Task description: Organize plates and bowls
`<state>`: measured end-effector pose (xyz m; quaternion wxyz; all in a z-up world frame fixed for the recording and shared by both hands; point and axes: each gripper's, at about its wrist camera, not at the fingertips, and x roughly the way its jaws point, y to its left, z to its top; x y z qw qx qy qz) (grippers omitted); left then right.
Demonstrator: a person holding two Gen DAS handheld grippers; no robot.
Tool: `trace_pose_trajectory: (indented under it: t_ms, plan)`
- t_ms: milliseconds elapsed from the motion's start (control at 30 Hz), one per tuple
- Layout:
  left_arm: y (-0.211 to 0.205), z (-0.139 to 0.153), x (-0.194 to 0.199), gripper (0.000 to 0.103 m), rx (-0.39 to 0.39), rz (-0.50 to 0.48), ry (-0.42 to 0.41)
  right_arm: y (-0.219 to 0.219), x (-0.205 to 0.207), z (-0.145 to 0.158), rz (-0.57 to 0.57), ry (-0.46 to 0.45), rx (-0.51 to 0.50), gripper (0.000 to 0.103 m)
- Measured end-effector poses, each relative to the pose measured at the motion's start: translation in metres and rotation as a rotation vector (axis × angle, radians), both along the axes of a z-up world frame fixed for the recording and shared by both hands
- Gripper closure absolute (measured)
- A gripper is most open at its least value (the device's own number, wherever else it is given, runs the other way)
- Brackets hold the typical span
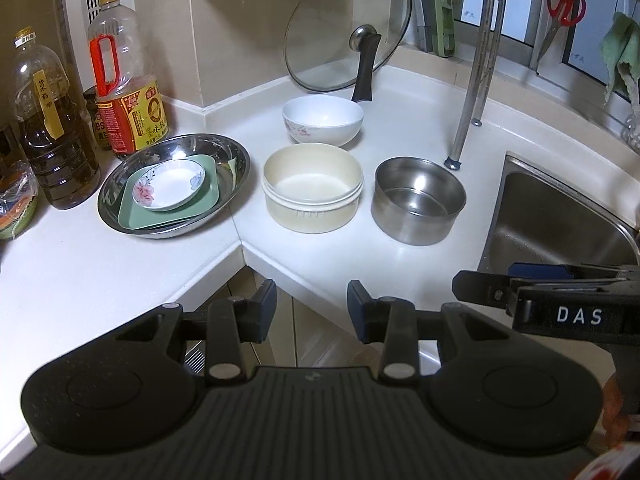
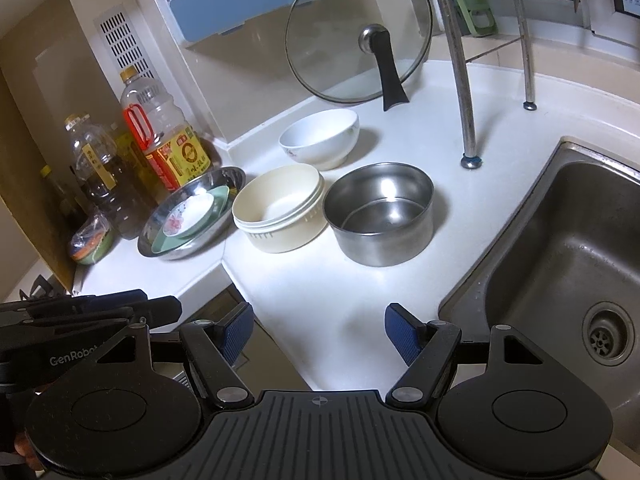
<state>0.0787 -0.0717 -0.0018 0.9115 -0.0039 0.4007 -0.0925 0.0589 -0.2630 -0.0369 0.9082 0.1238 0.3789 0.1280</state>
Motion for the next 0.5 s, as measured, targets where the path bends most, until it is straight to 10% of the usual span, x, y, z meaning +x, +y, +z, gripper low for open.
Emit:
trace_pose_trajectory:
  t_ms: [500]
  plan:
    - [0.033, -0.017, 0.065, 0.068, -0.010, -0.039, 0.022, 0.026, 0.047, -0.006, -0.054, 0.019, 0.000, 0.031]
